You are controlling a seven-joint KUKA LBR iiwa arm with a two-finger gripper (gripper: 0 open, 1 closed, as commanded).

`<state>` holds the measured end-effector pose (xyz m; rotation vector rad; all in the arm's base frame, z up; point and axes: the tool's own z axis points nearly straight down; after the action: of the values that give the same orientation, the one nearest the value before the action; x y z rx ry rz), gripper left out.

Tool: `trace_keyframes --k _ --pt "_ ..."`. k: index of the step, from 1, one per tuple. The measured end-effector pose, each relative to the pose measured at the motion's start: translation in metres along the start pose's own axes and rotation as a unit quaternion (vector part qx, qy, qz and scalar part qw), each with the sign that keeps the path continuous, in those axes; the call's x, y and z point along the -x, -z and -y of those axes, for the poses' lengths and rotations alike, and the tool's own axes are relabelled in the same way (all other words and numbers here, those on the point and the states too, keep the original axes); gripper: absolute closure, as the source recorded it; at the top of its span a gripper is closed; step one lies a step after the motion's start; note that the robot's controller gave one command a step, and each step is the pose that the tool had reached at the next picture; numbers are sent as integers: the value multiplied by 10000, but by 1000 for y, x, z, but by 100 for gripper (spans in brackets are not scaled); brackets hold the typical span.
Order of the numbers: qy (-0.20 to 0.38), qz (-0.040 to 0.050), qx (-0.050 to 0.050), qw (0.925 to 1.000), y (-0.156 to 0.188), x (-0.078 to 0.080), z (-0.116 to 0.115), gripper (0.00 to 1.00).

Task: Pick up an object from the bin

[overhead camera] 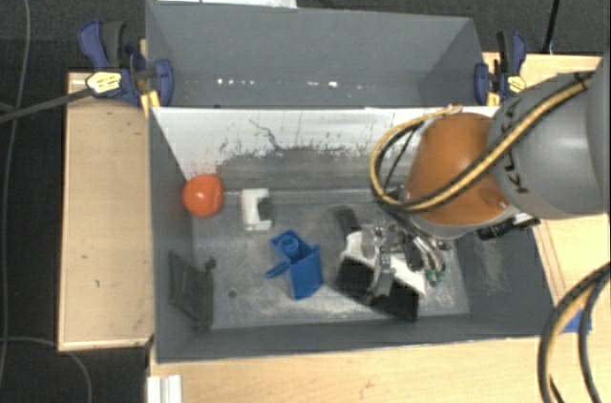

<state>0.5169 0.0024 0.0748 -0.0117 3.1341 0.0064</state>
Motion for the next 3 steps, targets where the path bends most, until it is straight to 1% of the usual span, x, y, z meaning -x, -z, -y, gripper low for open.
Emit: trace_keyframes --k 1,2,3 --pt "-42 -38 12 10000 3 5 1 100" --pt "-49 12 2 10000 16 6 2 100" --pt "-92 -20 12 10000 25 13 -1 100"
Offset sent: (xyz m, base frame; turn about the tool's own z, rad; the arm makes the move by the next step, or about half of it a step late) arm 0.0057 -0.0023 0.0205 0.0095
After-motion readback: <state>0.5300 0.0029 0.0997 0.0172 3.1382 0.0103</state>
